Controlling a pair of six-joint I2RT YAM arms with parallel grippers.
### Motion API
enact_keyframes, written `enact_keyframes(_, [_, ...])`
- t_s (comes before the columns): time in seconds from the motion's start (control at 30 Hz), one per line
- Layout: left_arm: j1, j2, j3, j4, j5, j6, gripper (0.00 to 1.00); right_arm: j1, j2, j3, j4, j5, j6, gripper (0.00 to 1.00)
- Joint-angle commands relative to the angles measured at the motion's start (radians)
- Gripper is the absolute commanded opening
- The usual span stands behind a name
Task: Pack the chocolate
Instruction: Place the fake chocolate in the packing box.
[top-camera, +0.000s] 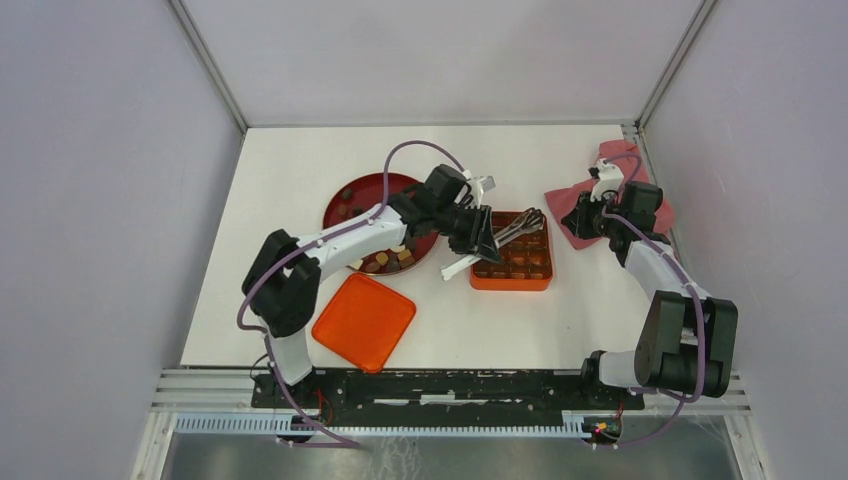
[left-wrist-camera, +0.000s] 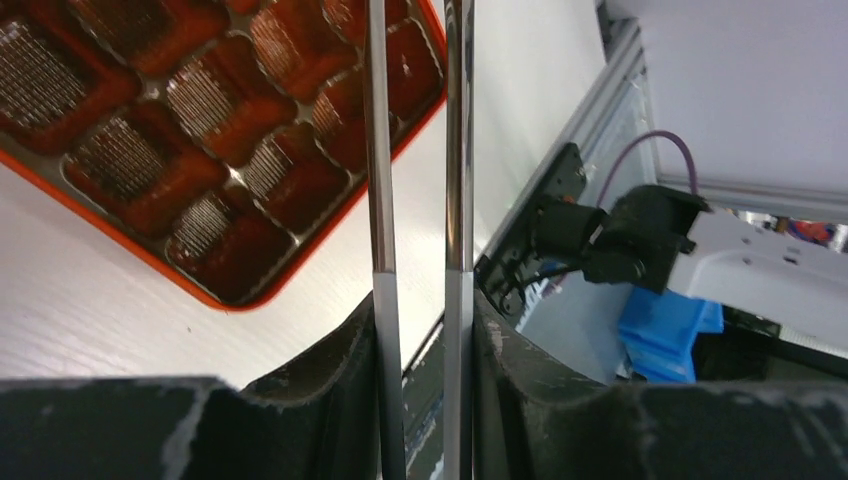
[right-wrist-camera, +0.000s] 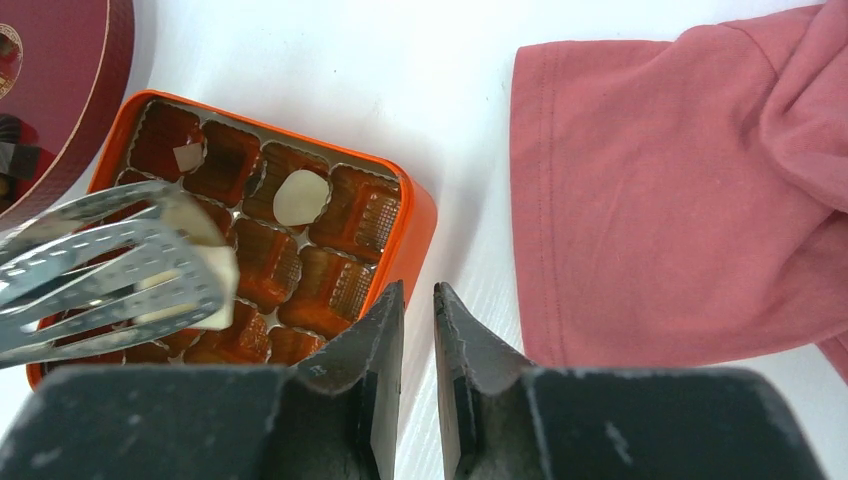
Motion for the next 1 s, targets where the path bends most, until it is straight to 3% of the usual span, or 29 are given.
enact_keyframes(0.0, [-0.037,0.066,0.139,-0.056,-0.111,0.060,0.02,-0.004,-0.026,0.005,0.022,0.010,0.015,0.23])
enact_keyframes(0.17, [-0.067,0.118,0.217,-0.130,-0.231,0.101,0.02,-0.006,-0.026,0.002,0.027,-0.002,0.018,0.23])
enact_keyframes(0.63, [-0.112,0.226,0.353,-0.239,-0.336,0.148,0.07,-0.007,-0.027,-0.009,0.027,-0.016,0.020,0.24])
enact_keyframes(0.97, [-0.126,0.247,0.386,-0.267,-0.371,0.157,0.29,-0.006,-0.025,-0.010,0.027,-0.023,0.022,0.24])
